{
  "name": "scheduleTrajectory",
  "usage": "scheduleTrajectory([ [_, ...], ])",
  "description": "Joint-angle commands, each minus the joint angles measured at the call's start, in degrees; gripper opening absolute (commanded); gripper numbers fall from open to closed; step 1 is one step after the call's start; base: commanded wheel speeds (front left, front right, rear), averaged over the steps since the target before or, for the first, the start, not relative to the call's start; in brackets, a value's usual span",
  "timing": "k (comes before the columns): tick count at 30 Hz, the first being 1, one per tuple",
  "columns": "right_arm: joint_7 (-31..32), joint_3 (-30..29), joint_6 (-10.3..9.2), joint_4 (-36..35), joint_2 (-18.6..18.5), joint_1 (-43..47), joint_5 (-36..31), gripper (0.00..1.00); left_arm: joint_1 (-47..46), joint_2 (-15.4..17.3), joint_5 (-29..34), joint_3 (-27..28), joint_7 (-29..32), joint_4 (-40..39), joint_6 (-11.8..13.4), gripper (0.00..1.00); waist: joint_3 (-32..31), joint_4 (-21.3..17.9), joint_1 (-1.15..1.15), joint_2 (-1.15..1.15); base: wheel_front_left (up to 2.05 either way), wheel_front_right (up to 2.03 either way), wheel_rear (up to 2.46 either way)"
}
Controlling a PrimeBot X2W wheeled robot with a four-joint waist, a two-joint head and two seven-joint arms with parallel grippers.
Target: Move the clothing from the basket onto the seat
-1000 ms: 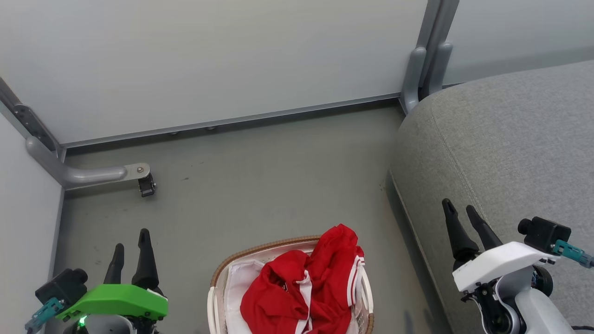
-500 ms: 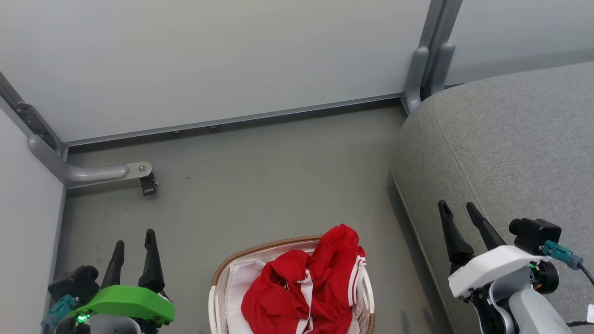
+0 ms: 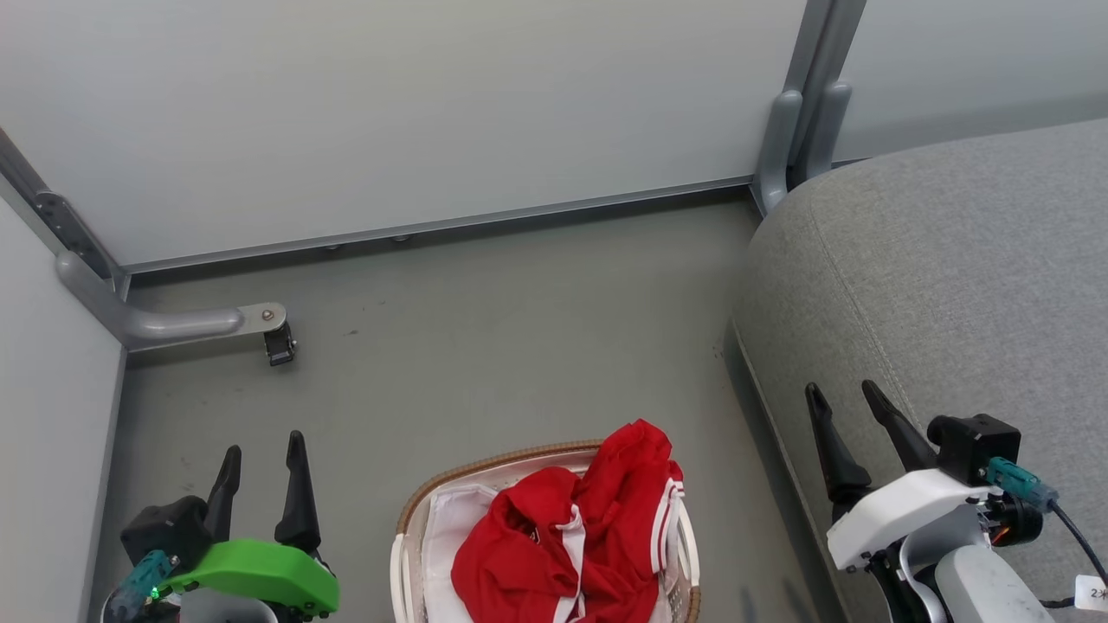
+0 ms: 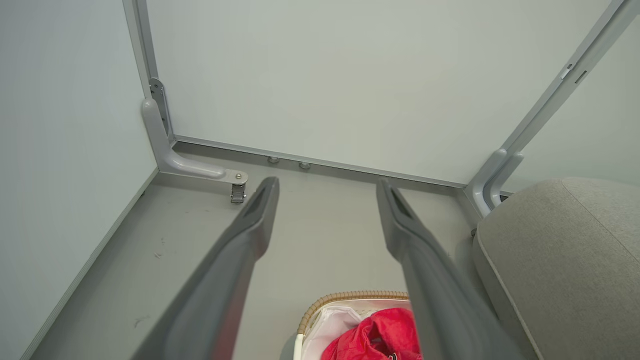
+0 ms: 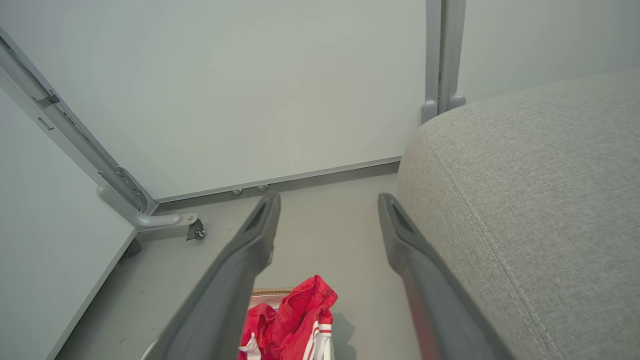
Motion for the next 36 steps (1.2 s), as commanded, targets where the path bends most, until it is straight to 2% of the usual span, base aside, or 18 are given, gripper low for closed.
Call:
scheduleTrajectory([
  [1, -0.57, 0.22, 0.02, -0.06, -0.18, 0.33, -1.67, 1.0, 0.8, 0.43, 1.72, -0.19, -0.45, -0.24, -0.25, 1.0, -0.08, 0.02, 0.0, 0.0, 0.0, 0.0, 0.0],
  [27, -3.54, 0.23, 0.01, 2.21, 0.1, 0.99, -13.4, 1.0, 2.37, -0.04, 13.24, -0.98, -3.49, 0.9, -0.32, 1.0, 0.21, 0.49, 0.0, 0.0, 0.0, 0.0, 0.0],
  [36, -4.5, 0.47, 0.01, 1.83, -0.26, -0.93, -16.7, 1.0, 0.51, -0.22, 16.09, -2.83, -4.36, 1.61, -0.32, 1.0, 3.9, 0.24, 0.0, 0.0, 0.0, 0.0, 0.0],
])
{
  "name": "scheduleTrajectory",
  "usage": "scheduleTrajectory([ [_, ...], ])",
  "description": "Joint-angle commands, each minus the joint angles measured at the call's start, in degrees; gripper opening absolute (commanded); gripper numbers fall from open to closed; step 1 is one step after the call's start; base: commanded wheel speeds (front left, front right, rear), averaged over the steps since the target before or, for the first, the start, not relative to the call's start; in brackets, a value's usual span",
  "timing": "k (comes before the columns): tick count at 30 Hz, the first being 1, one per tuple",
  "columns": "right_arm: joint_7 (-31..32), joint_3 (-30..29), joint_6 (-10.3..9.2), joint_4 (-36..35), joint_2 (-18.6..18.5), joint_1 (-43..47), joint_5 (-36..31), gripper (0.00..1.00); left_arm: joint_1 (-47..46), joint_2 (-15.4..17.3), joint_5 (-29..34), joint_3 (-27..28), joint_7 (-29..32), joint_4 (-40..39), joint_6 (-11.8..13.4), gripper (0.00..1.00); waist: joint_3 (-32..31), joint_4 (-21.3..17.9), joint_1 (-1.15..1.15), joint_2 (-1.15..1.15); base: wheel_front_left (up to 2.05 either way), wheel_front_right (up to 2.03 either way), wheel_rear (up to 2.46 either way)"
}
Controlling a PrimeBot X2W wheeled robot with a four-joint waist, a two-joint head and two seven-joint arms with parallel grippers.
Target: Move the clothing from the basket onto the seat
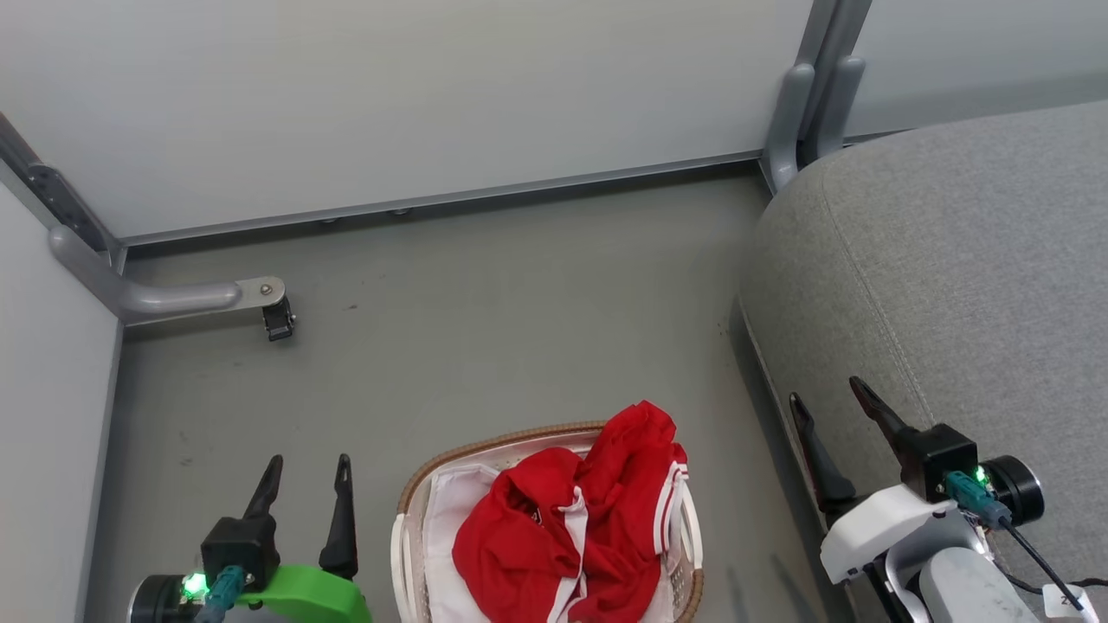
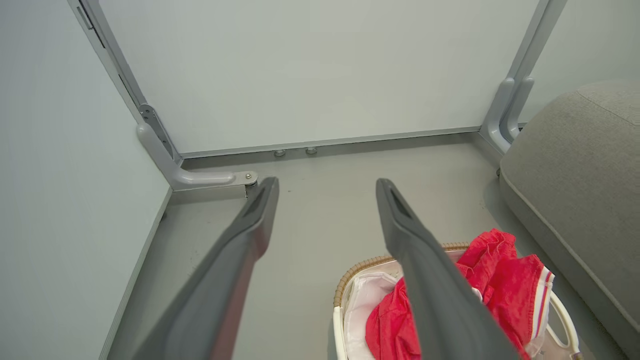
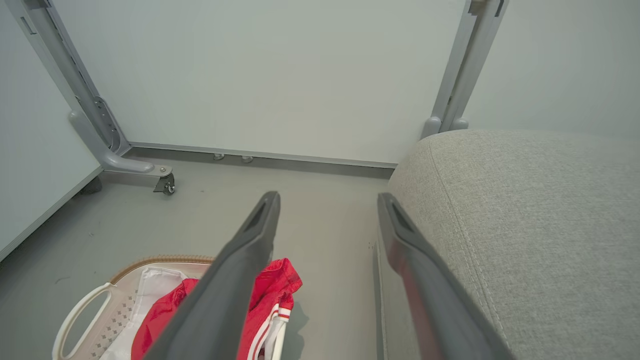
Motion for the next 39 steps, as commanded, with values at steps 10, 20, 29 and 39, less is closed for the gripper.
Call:
scheduleTrajectory([
  [10, -0.73, 1.01, -0.02, -4.73, -0.92, -8.06, -2.11, 1.0, -9.33, -0.04, -1.67, -7.89, -0.55, 4.58, -0.11, 1.0, 15.09, -2.86, 0.0, 0.0, 0.0, 0.0, 0.0],
  [20, -0.72, 1.52, -0.02, -9.98, -1.57, -16.23, -2.17, 1.0, -21.97, 0.09, -4.86, -20.53, -0.55, 16.69, -0.07, 1.0, 29.49, -6.74, 0.0, 0.0, 0.0, 0.0, 0.0],
  [29, -0.72, 0.27, -0.02, -12.94, -1.87, -19.59, -2.65, 1.0, -29.8, 0.07, -9.38, -27.42, -0.55, 25.15, -0.07, 1.0, 37.94, -9.19, 0.0, 0.0, 0.0, 0.0, 0.0],
  [39, -0.72, 0.24, -0.02, -15.42, -2.82, -22.6, -3.31, 1.0, -37.05, 0.1, -11.72, -31.71, -0.54, 33.65, -0.07, 1.0, 44.43, -10.03, 0.0, 0.0, 0.0, 0.0, 0.0],
])
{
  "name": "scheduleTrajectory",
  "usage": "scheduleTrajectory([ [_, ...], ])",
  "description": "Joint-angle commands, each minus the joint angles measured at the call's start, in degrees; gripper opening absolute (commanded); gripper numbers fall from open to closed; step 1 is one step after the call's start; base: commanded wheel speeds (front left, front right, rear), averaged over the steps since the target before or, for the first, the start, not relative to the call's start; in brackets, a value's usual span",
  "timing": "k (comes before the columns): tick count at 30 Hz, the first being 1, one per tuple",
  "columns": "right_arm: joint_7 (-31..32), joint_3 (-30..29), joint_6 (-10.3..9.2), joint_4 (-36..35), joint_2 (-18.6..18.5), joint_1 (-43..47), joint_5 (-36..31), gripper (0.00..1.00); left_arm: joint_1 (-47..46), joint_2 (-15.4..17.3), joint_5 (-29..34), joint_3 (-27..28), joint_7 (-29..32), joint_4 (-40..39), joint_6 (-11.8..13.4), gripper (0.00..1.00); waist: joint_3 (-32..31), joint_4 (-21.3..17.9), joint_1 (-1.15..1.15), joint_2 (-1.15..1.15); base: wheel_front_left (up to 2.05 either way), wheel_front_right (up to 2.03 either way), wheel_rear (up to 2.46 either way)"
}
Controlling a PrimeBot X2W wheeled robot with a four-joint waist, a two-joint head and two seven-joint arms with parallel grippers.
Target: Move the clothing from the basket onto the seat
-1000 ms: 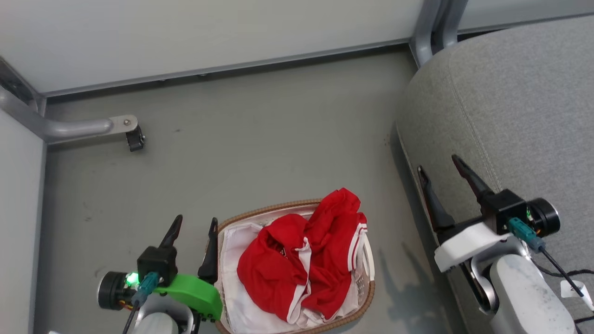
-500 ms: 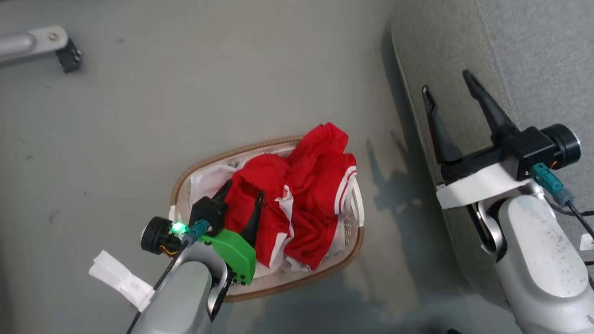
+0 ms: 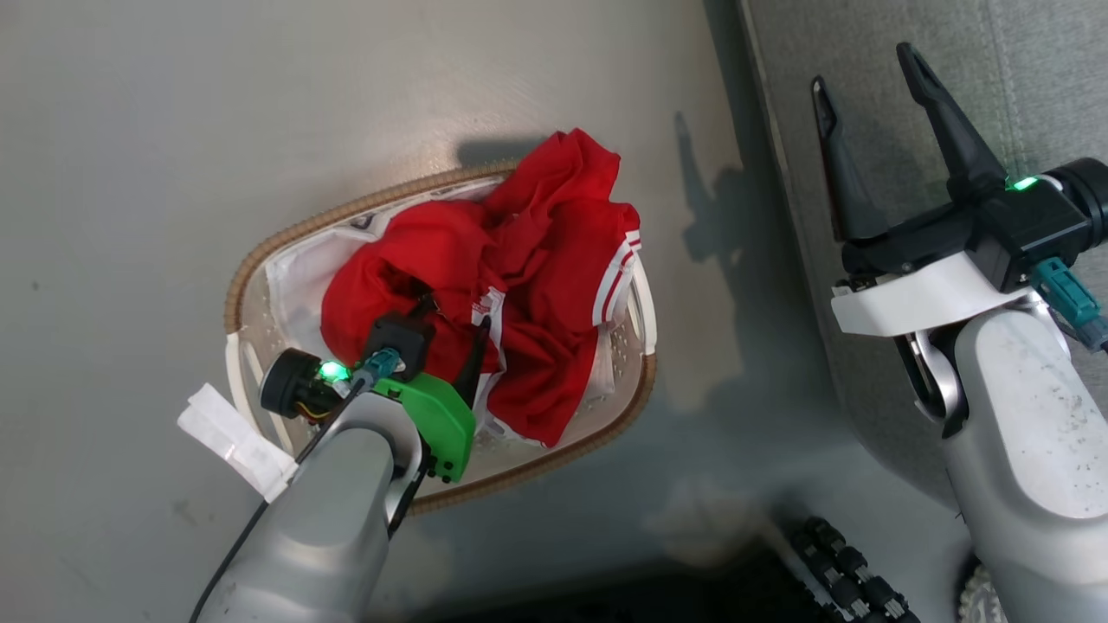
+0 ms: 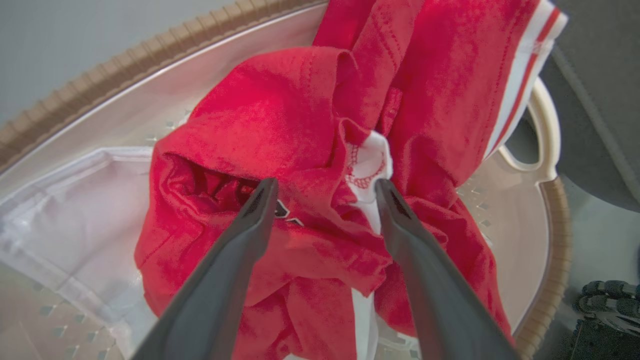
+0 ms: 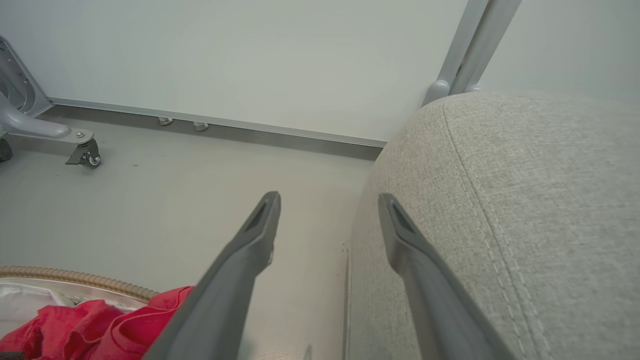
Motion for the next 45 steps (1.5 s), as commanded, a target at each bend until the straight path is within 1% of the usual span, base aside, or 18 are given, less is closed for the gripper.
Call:
scheduleTrajectory([
  [1, -0.25, 0.06, -0.06, -0.66, -0.34, -1.03, -0.44, 1.0, -1.94, 0.42, 0.29, -0.3, -0.05, 1.52, 0.1, 1.0, 3.71, -1.76, -0.01, 0.0, 0.0, 0.0, 0.0],
  [9, -0.25, 0.27, -0.06, -3.19, -0.43, -1.61, -0.87, 1.0, -4.98, 0.44, 1.32, 1.42, -0.04, 5.23, 0.34, 1.0, 4.66, -1.96, -0.01, 0.0, 0.0, 0.0, 0.0],
  [10, -0.25, 0.3, -0.06, -3.22, -0.37, -1.5, -0.9, 1.0, -5.16, 0.42, 1.58, 1.44, -0.05, 5.22, 0.33, 0.72, 4.54, -1.95, -0.01, 0.0, 0.0, 0.0, 0.0],
  [11, -0.25, 0.41, -0.06, -3.27, -0.25, -1.35, -0.99, 1.0, -5.25, 0.41, 1.58, 1.71, -0.05, 5.02, 0.33, 0.0, 4.37, -1.92, -0.01, 0.0, 0.0, 0.0, 0.0],
  [14, -0.25, 0.58, -0.06, -2.74, -0.11, -0.86, -0.85, 1.0, -4.44, 0.42, 1.55, 2.37, -0.05, 5.33, 0.29, 0.0, 3.39, -1.76, -0.01, 0.0, 0.0, 0.0, 0.0],
  [18, -0.25, 1.29, -0.06, -1.4, 0.22, -0.34, -0.46, 1.0, -2.38, 0.39, 1.6, 3.15, -0.04, 5.2, 0.25, 0.0, 0.52, -1.41, -0.01, 0.0, 0.0, 0.0, 0.0],
  [24, -0.25, 2.48, -0.06, 1.3, 0.94, 1.27, 0.24, 1.0, 2.11, 0.58, 1.83, 5.48, -0.05, 1.88, 0.22, 0.0, -6.61, -0.57, -0.01, 0.0, 0.0, 0.0, 0.0],
  [28, -0.24, 3.48, -0.06, 3.33, 1.27, 3.13, 0.89, 1.0, 5.64, 0.55, 2.31, 7.2, -0.04, -0.65, 0.2, 0.0, -11.87, 0.71, -0.01, 0.0, 0.0, 0.0, 0.0],
  [39, -0.24, 5.07, -0.06, 7.49, 2.38, 9.17, 2.22, 1.0, 13.79, 0.41, 5.55, 11.59, -0.05, -12.21, 0.15, 0.0, -23.88, 4.62, -0.01, 0.0, 0.0, 0.0, 0.0],
  [45, -0.24, 6.15, -0.06, 9.14, 2.59, 12.67, 2.16, 1.0, 17.28, 0.33, 5.89, 12.27, -0.04, -20.87, 0.12, 0.0, -29.91, 5.94, -0.01, 0.0, 0.0, 0.0, 0.0],
])
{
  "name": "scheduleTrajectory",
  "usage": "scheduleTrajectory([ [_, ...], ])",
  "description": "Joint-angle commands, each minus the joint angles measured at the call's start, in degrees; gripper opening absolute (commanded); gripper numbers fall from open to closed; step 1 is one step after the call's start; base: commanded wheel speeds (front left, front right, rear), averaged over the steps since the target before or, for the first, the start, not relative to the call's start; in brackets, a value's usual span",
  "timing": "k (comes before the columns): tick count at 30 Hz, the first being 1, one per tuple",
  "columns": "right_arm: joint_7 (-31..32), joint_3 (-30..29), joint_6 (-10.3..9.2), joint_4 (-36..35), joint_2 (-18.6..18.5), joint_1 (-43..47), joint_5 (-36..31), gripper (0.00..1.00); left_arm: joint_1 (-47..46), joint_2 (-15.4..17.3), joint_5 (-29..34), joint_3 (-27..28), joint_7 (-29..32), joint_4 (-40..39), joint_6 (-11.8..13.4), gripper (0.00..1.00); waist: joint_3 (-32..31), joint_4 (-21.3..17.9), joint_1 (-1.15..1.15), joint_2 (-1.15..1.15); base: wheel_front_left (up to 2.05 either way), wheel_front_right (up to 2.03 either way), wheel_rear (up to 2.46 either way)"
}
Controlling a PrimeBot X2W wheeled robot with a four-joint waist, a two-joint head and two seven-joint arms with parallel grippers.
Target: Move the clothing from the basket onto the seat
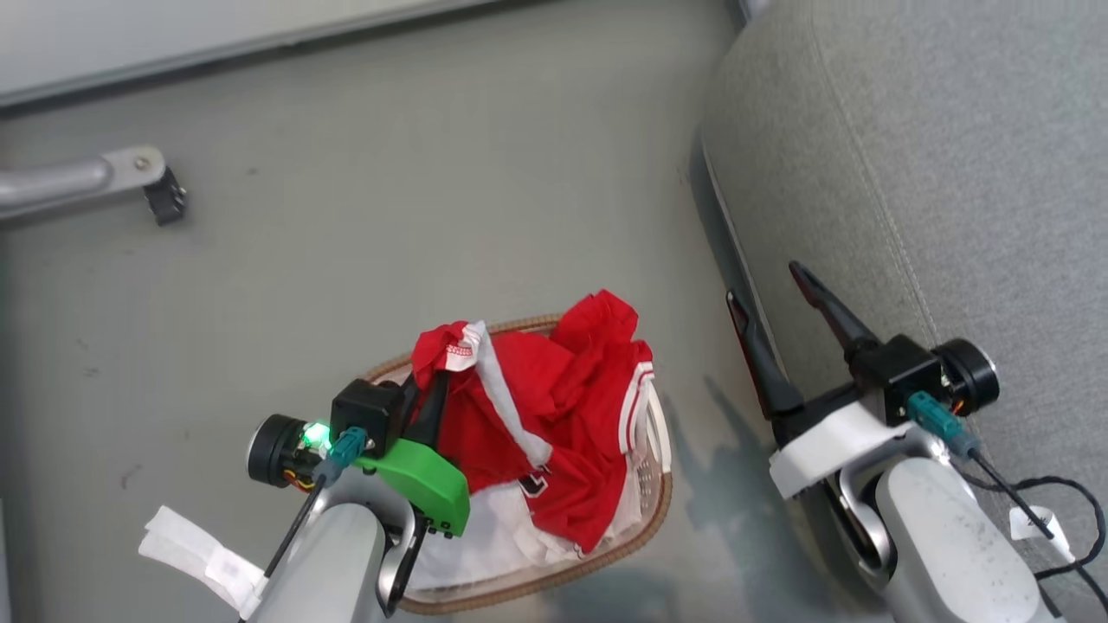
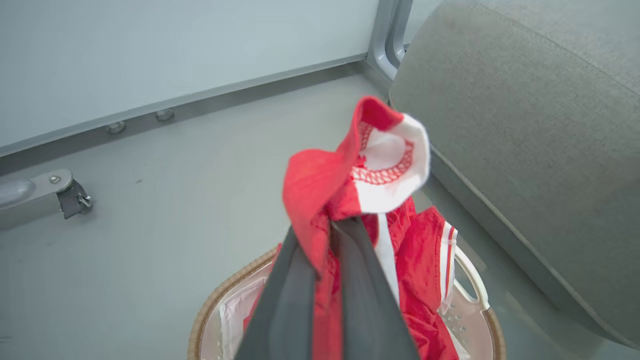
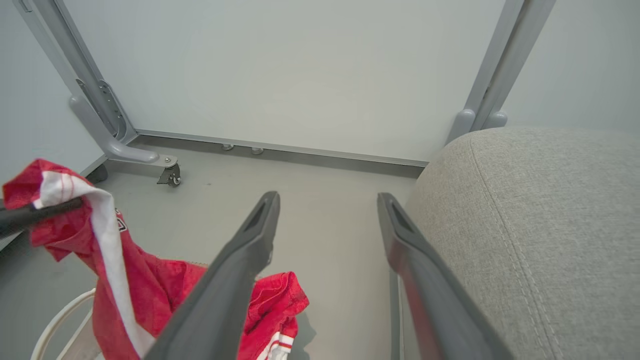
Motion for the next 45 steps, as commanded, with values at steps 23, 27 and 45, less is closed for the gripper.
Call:
scheduleTrajectory([
  [23, -0.23, 9.71, -0.06, -0.76, -1.99, 4.4, 1.08, 1.0, -1.1, 0.09, -1.0, -2.86, -0.04, -23.67, 0.09, 0.0, -15.54, 6.0, 0.0, 0.0, 0.0, 0.0, 0.0],
  [27, -0.19, 15.88, -0.06, -0.24, -3.31, 0.41, 2.36, 1.0, -1.54, 0.07, -1.22, -3.72, -0.04, -24.46, 0.09, 0.0, -15.7, 6.57, 0.0, 0.0, 0.0, 0.0, 0.0],
  [45, -0.19, 21.48, -0.07, 16.84, 4.68, -10.91, -2.01, 0.0, -2.94, 0.08, -5.99, -14.48, -0.04, -26.27, 0.43, 0.0, -15.68, 12.87, 0.0, 0.0, 0.0, 0.0, 0.0],
])
